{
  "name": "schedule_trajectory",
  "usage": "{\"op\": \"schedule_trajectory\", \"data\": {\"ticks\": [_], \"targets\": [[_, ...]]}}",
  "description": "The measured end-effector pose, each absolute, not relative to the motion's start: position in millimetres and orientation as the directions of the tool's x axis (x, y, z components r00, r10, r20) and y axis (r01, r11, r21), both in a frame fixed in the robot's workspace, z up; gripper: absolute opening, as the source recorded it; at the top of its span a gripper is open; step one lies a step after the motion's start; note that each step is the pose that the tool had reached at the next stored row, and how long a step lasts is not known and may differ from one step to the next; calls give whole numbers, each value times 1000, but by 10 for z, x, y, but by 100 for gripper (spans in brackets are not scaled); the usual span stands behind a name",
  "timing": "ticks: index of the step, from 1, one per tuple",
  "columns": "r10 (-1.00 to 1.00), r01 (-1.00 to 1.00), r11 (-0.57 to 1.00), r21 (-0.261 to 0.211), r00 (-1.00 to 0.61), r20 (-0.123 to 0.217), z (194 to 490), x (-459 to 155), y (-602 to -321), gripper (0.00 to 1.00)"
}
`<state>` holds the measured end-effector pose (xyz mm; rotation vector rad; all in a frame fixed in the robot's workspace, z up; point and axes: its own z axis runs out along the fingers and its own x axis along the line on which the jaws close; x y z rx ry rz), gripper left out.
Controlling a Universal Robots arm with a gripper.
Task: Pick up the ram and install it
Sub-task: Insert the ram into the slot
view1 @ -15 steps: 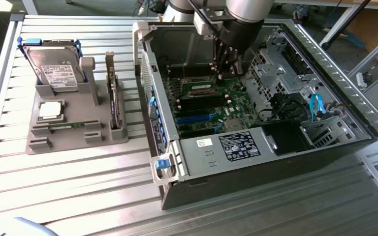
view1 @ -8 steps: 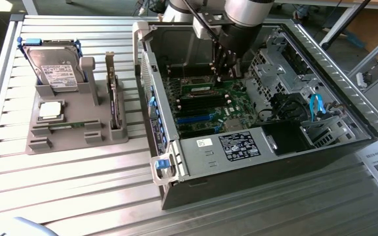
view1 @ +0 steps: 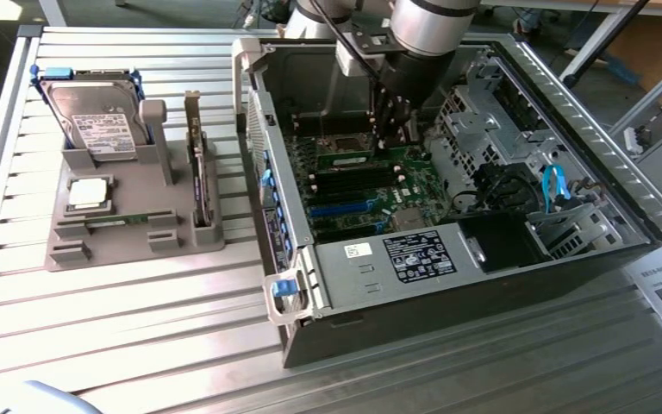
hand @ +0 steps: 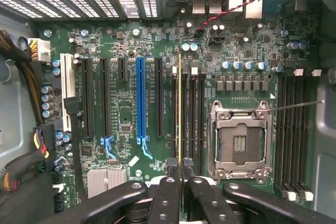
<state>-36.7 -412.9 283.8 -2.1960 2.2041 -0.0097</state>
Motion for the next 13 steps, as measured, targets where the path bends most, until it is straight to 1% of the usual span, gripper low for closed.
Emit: {"op": "schedule_trajectory", "data": {"ticks": [13], "targets": [[-1000,-1000,4,-26,-3,-17,2697,-367,-4129,12]]}}
